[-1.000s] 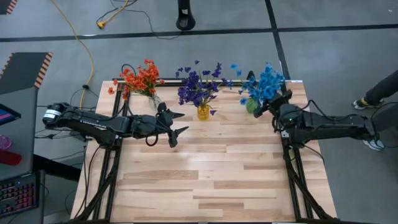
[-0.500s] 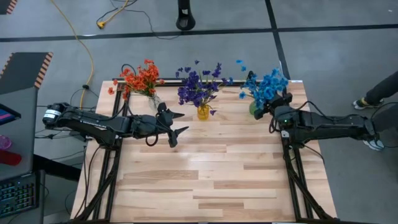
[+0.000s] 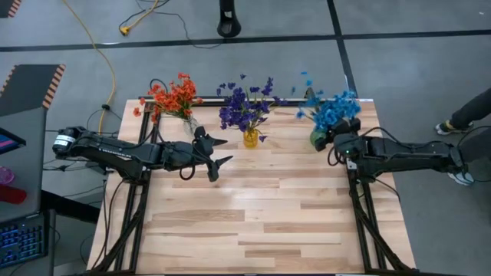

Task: Sort flowers into vase by color
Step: Put the blue flower into the green vase

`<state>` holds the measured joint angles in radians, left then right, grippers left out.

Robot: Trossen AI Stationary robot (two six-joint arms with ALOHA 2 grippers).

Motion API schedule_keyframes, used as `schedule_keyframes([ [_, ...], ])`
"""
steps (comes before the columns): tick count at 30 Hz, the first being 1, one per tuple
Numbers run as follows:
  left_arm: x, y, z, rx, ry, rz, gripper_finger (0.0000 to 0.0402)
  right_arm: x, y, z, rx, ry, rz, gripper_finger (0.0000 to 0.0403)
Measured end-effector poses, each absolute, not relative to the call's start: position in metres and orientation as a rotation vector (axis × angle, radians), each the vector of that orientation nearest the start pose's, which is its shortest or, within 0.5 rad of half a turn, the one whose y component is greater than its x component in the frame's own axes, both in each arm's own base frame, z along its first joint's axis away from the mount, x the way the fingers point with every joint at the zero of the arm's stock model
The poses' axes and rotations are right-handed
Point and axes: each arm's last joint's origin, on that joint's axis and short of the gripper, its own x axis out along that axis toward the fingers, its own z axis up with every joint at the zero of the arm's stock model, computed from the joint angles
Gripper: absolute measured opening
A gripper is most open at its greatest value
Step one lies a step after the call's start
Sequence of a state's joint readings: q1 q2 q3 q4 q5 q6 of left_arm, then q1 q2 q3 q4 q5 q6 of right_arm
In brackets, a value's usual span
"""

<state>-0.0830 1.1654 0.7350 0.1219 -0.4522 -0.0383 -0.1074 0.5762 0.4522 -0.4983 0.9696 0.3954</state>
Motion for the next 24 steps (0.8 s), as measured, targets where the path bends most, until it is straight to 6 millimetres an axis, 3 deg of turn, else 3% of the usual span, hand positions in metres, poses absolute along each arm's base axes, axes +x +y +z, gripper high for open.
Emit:
schedule_keyframes([
  [13,0.253,-0.008,0.27,0.043,0.291,0.372,0.0261,0.115,-0.036,0.227,0.084,0.388,-1.106,0.0082],
  [24,0.253,-0.008,0.27,0.041,0.29,0.372,0.0261,0.111,-0.033,0.249,0.144,0.427,-1.012,0.0193],
])
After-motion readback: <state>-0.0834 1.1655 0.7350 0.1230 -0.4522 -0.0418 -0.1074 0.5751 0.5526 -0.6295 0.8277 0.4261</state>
